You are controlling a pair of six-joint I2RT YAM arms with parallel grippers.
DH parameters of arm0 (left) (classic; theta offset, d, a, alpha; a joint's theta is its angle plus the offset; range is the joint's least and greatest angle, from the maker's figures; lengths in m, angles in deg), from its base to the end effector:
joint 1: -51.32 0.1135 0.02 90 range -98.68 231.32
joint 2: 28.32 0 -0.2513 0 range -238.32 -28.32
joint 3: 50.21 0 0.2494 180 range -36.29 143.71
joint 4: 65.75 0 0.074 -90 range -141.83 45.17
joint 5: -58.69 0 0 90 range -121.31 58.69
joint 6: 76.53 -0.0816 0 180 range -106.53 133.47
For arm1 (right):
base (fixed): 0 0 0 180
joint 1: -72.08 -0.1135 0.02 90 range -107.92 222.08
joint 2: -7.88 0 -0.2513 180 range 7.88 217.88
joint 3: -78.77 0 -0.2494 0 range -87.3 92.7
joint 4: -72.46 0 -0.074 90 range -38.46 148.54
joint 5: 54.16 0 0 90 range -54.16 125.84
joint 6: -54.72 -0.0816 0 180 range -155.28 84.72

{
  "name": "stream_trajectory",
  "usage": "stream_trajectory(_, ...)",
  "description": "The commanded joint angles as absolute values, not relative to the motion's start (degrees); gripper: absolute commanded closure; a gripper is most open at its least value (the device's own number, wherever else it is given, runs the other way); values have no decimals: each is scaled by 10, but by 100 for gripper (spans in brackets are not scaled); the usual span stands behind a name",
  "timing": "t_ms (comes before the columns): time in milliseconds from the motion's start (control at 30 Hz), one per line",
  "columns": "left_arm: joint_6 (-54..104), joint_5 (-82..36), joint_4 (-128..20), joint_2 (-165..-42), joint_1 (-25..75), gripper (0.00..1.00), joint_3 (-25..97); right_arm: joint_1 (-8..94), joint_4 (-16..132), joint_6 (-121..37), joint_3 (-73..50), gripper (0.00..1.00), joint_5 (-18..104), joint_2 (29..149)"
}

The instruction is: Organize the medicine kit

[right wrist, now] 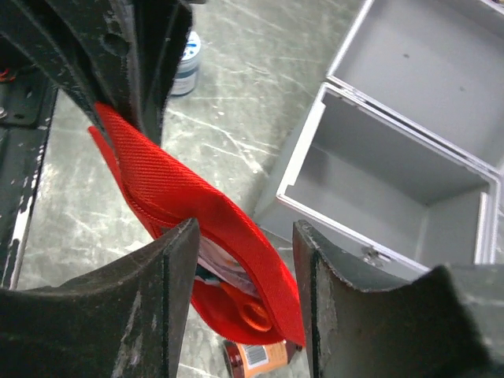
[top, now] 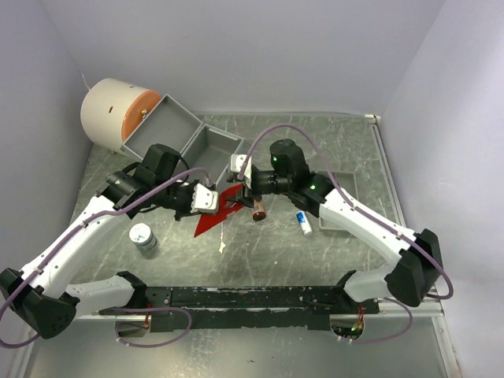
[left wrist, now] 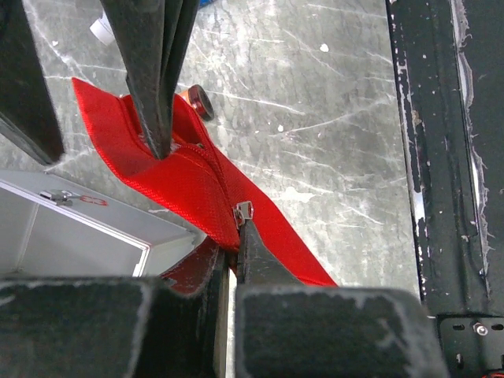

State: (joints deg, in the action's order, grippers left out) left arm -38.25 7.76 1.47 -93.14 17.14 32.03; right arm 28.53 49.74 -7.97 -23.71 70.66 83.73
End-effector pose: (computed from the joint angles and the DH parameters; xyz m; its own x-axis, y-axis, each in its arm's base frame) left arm 0.1694 -0.1772 0.3107 0.2151 0.5906 -0.7778 0.9747 -0.0805 0.2085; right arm 0.2139 0.2676 0.3138 0.2054 -0.3244 -0.9233 -0.9652 0.0889 -0.2460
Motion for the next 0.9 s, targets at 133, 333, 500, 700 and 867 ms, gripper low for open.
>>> stream_trajectory(133,-416,87,-5,-904,168,93,317,288,326,43,-156,71,821,911)
stream_trajectory(333,-346,66,-66,-875,168,81,282,289,338,24,-158,100,808,907)
stream_trajectory(500,-186,14,-188,-801,169,54,188,302,402,-29,-199,100,803,843)
stream_trajectory(700,-49,30,-331,-732,169,43,85,331,442,-79,-248,100,819,774)
stream_trajectory(867,-44,22,-356,-727,169,30,77,343,409,-77,-240,100,834,760)
